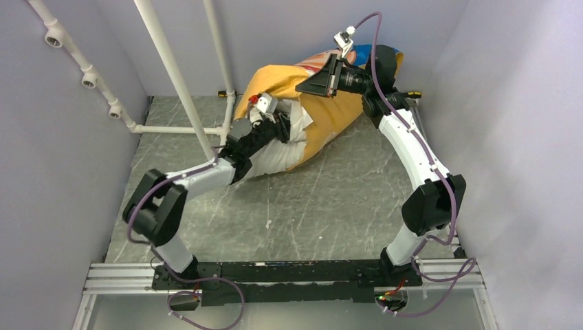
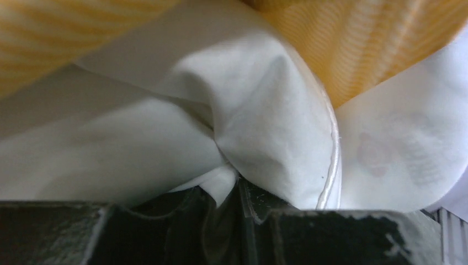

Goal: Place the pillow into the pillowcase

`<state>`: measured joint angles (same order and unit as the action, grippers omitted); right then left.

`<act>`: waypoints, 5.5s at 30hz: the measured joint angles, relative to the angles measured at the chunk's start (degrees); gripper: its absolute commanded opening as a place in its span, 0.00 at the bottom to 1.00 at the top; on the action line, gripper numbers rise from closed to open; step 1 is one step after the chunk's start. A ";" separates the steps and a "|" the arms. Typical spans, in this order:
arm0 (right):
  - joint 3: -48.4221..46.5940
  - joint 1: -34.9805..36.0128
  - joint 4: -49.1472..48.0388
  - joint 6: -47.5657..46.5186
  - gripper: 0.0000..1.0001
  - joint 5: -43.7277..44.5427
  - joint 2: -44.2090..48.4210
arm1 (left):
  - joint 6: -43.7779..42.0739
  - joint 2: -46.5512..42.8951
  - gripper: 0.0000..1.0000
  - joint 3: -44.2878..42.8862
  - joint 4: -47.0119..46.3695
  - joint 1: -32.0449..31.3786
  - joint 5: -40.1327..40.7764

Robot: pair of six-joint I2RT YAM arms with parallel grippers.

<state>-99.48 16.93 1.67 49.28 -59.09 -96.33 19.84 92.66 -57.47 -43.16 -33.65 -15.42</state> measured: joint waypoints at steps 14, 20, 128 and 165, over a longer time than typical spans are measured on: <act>0.85 -1.27 -3.39 5.38 0.00 0.48 0.00 | -2.54 0.46 0.77 -8.92 12.31 -0.07 -4.52; -0.57 -1.64 -3.21 6.88 0.00 -1.22 -0.17 | -3.61 -15.80 0.99 -11.69 44.54 -0.20 -0.37; 14.29 22.08 9.09 -27.96 0.03 55.30 2.19 | -26.84 -15.21 0.00 -37.20 81.29 -1.70 27.36; 7.52 14.27 12.11 -23.06 0.09 38.18 -1.79 | -38.32 -3.82 0.00 -37.18 70.14 -1.46 32.85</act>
<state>-91.96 31.20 13.78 26.22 -20.91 -98.13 -18.48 88.84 -94.65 26.98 -35.11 17.43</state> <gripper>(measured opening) 0.109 0.018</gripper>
